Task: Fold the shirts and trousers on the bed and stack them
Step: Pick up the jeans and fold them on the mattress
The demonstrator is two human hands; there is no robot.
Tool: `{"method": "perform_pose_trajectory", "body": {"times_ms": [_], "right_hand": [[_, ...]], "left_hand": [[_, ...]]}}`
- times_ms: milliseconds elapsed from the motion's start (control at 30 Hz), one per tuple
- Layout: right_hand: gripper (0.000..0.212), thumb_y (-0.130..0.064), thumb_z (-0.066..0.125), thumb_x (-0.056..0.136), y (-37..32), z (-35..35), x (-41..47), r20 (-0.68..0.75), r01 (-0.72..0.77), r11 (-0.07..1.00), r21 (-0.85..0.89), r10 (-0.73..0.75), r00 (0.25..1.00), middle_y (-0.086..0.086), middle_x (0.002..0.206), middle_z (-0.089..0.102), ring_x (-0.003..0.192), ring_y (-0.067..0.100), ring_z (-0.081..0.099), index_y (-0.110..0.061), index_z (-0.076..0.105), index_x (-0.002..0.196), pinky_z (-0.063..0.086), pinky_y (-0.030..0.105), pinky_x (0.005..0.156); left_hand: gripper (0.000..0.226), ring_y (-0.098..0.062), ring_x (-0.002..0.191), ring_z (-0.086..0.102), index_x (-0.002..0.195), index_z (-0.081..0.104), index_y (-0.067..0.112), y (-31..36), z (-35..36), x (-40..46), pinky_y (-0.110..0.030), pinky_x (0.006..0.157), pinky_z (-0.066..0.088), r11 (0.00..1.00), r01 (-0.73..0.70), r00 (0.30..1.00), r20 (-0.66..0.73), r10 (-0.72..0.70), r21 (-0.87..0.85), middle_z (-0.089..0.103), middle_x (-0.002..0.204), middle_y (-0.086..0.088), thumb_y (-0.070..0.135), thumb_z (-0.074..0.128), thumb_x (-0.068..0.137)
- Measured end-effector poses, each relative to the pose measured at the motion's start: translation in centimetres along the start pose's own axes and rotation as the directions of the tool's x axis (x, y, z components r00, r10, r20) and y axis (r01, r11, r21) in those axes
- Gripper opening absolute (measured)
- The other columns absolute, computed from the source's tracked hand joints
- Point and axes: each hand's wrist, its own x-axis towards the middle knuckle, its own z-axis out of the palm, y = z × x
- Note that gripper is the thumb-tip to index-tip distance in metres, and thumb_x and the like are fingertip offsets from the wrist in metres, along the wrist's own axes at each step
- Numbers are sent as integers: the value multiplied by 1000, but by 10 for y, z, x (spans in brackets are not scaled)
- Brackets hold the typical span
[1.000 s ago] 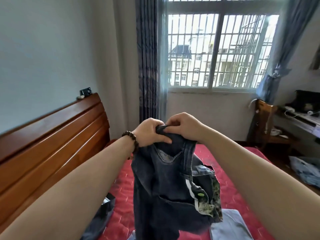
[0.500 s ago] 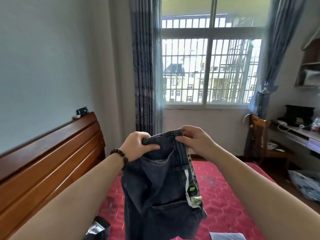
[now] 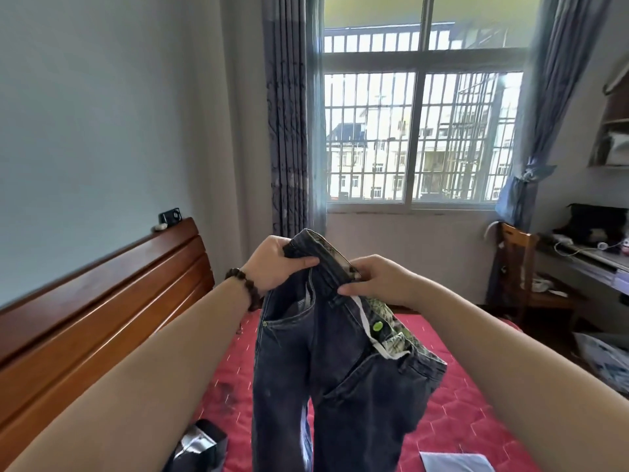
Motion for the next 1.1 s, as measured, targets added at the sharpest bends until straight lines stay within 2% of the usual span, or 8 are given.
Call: {"method": "perform_pose_trajectory", "body": {"times_ms": [167, 267, 500, 600, 700, 800, 933, 1100], "right_hand": [[22, -18, 68, 88, -10, 4, 8, -81, 37, 987, -159, -51, 995, -1, 62, 47, 54, 6, 42, 3, 61, 86, 34, 23, 57], [24, -21, 67, 89, -19, 2, 12, -95, 72, 971, -228, -96, 991, -5, 59, 44, 47, 2, 36, 1, 60, 83, 30, 18, 51], [55, -43, 79, 74, 13, -5, -13, 26, -28, 993, -117, 31, 999, 11, 100, 67, 91, 21, 63, -13, 58, 116, 52, 38, 85], [78, -47, 81, 70, 44, -11, -29, -24, -129, 962, -242, 127, 992, -3, 107, 62, 103, 19, 61, -30, 45, 137, 47, 9, 76], [89, -39, 86, 66, 71, -4, -42, 17, -230, 961, -151, 236, 972, -13, 107, 55, 88, -1, 58, -42, 36, 139, 44, 7, 72], [71, -26, 88, 66, 93, 12, -49, 35, -224, 970, -91, 228, 973, -13, 108, 66, 95, 2, 63, -31, 52, 127, 51, 18, 86], [23, -15, 80, 75, 105, 20, -45, -91, -179, 972, -154, 167, 982, -4, 81, 62, 77, 9, 53, -7, 68, 93, 48, 28, 75], [17, -7, 77, 77, 93, -18, -40, -279, -74, 967, -243, 4, 960, -5, 62, 45, 65, 15, 40, -3, 60, 75, 35, 25, 59]], "left_hand": [[35, -9, 81, 67, 104, 67, 23, 27, -8, 9, -17, 76, 52, 926, -89, 983, 183, 21, 368, 71, 91, 1, 22, 83, 73], [14, 2, 64, 56, 84, 72, 20, 40, -7, 17, -12, 61, 41, 752, -191, 956, 293, -3, 631, 64, 70, 10, 20, 80, 74], [10, 3, 70, 58, 78, 71, 23, 37, -22, 26, -5, 64, 35, 726, -214, 976, 171, 134, 654, 64, 72, 16, 14, 75, 80], [15, 2, 70, 58, 75, 67, 26, 34, -27, 32, -6, 63, 35, 734, -179, 983, 81, 167, 655, 63, 70, 16, 13, 72, 82], [14, -1, 66, 57, 73, 67, 24, 35, -31, 36, -10, 60, 36, 766, -134, 975, -53, 214, 628, 62, 66, 14, 15, 71, 83], [15, 0, 63, 56, 70, 66, 25, 39, -33, 40, -7, 54, 34, 783, -83, 957, -170, 235, 617, 62, 64, 13, 18, 72, 82], [15, -2, 60, 54, 70, 65, 23, 42, -46, 37, -8, 51, 33, 782, -37, 932, -260, 251, 622, 59, 61, 13, 17, 71, 82], [4, -9, 68, 55, 85, 74, 16, 28, -80, 14, -6, 56, 34, 743, 52, 932, -300, 204, 667, 65, 71, 6, 13, 74, 82]]}}
